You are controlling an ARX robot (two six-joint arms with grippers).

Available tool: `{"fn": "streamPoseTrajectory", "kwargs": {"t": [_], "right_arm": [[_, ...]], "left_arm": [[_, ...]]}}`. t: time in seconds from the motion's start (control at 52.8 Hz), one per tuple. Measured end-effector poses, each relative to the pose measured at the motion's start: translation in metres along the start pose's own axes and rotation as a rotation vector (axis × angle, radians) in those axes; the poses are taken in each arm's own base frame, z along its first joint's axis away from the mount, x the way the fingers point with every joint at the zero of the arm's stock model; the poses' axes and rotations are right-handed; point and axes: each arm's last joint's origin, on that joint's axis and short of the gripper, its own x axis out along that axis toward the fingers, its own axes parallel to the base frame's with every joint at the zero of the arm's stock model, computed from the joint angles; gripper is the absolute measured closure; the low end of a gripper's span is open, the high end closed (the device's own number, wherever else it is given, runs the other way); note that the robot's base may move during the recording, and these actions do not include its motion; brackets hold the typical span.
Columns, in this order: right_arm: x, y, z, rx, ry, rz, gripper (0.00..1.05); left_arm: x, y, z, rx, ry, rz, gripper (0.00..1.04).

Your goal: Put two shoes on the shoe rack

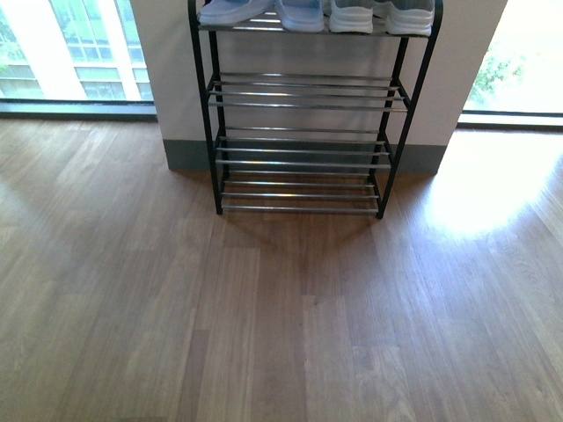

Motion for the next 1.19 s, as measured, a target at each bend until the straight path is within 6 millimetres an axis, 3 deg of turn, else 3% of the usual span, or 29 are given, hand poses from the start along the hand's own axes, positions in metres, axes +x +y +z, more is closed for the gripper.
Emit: {"fn": "streamPoseTrajectory", "kwargs": {"t": [1.194], "right_arm": [[0.0,0.0,0.0,0.0,0.0,0.0,0.09]], "left_arm": [[0.0,0.0,0.0,0.0,0.0,0.0,0.09]]}}
